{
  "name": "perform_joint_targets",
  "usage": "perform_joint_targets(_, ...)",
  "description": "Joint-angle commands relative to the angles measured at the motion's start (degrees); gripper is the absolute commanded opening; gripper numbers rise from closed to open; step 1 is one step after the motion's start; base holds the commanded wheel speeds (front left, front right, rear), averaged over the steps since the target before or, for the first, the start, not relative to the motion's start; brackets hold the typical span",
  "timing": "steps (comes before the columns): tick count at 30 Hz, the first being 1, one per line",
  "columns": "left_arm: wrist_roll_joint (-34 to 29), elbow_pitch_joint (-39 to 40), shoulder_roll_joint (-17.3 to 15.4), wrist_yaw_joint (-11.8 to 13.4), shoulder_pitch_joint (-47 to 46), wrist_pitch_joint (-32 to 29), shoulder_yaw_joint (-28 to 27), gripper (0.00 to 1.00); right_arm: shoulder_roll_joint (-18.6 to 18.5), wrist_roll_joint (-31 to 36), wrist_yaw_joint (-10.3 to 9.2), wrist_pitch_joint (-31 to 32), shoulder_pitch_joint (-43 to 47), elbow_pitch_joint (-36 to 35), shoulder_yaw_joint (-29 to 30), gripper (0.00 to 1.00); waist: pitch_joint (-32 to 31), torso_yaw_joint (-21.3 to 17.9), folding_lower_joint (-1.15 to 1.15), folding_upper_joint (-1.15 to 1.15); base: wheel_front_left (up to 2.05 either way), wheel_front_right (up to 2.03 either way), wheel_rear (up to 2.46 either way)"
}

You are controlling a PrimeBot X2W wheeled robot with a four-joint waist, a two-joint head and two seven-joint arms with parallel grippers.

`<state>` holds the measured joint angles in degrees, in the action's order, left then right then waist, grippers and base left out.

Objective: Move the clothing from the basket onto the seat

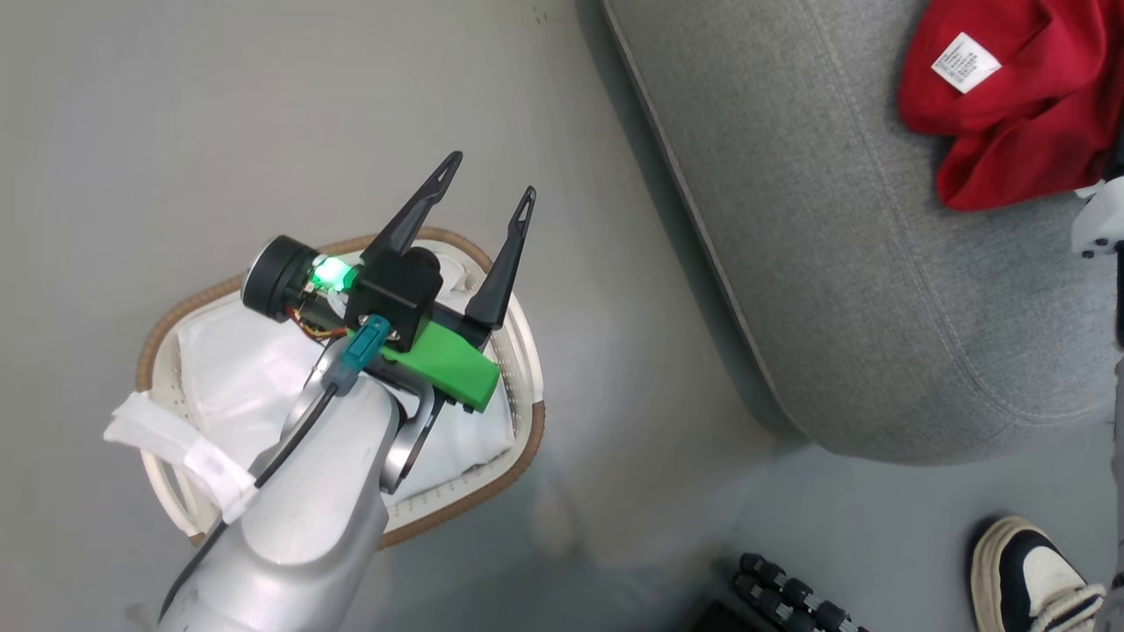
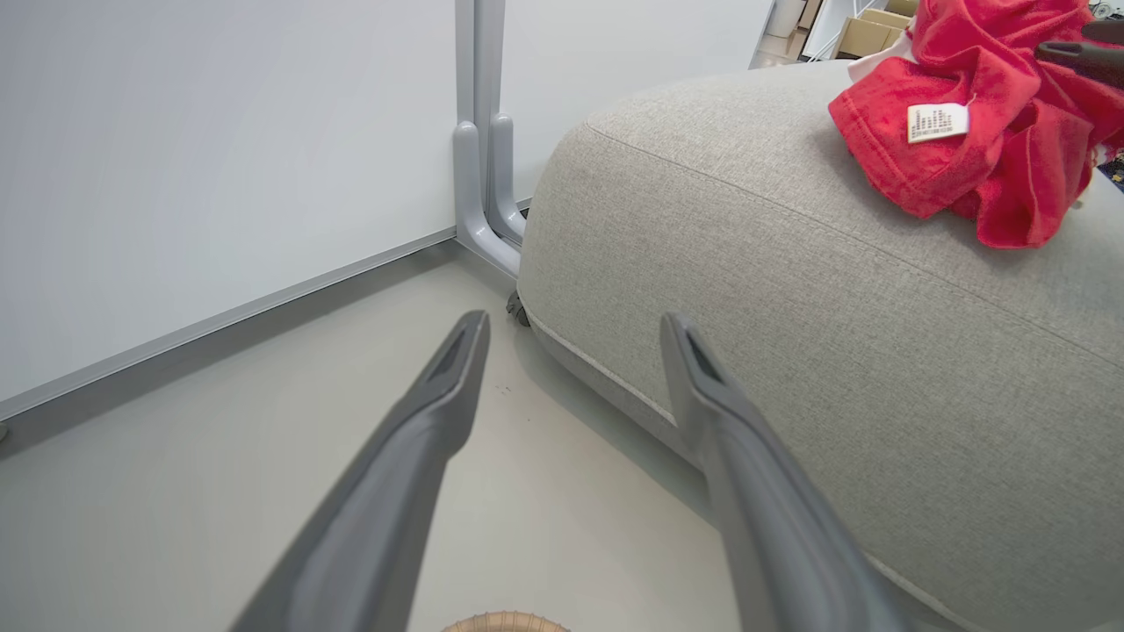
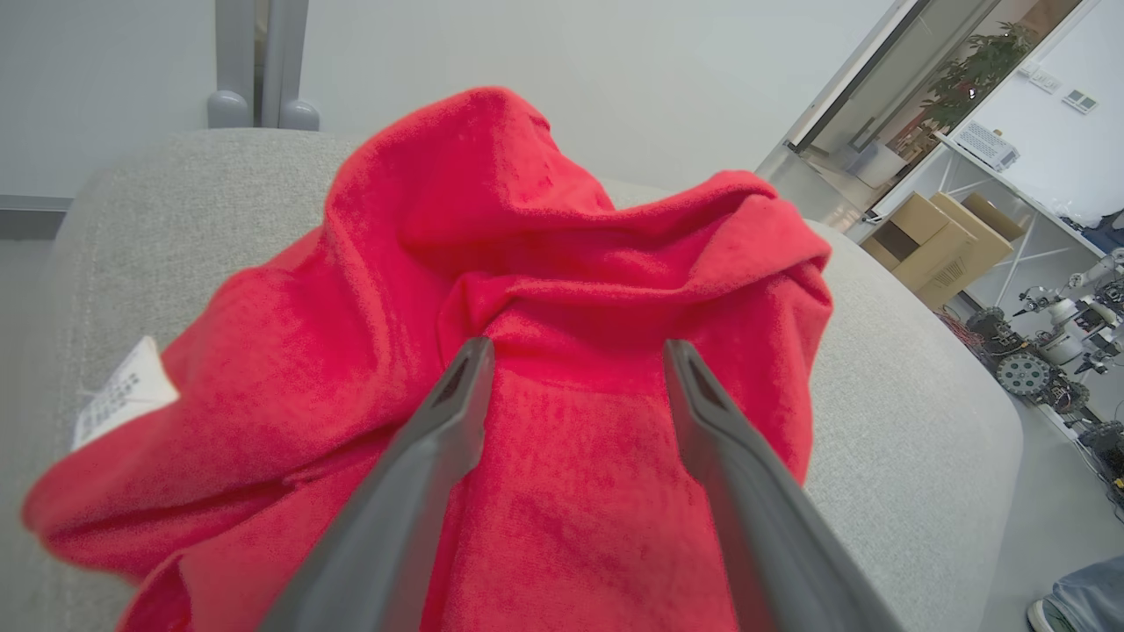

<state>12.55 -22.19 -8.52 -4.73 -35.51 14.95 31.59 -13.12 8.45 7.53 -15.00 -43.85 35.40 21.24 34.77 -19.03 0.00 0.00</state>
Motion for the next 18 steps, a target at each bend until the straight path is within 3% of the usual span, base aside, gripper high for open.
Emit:
perform_joint_targets(1, 0.1, 0.3, -0.1, 0.3, 1.5, 0.3, -0.6, 1.00, 0.3, -0.6, -0.07, -0.3, 1.7, -0.8, -0.8, 1.00, -2.4, 0.5, 0.00, 0.00, 0.00, 0.00, 0.00)
perform_joint_targets(18, -0.6, 1.2, 1.8, 2.1, 10.3, 0.3, -11.0, 1.00, 2.5, -8.3, -0.08, -0.3, 8.9, -9.9, -14.6, 1.00, -10.6, 6.7, 0.00, 0.00, 0.00, 0.00, 0.00)
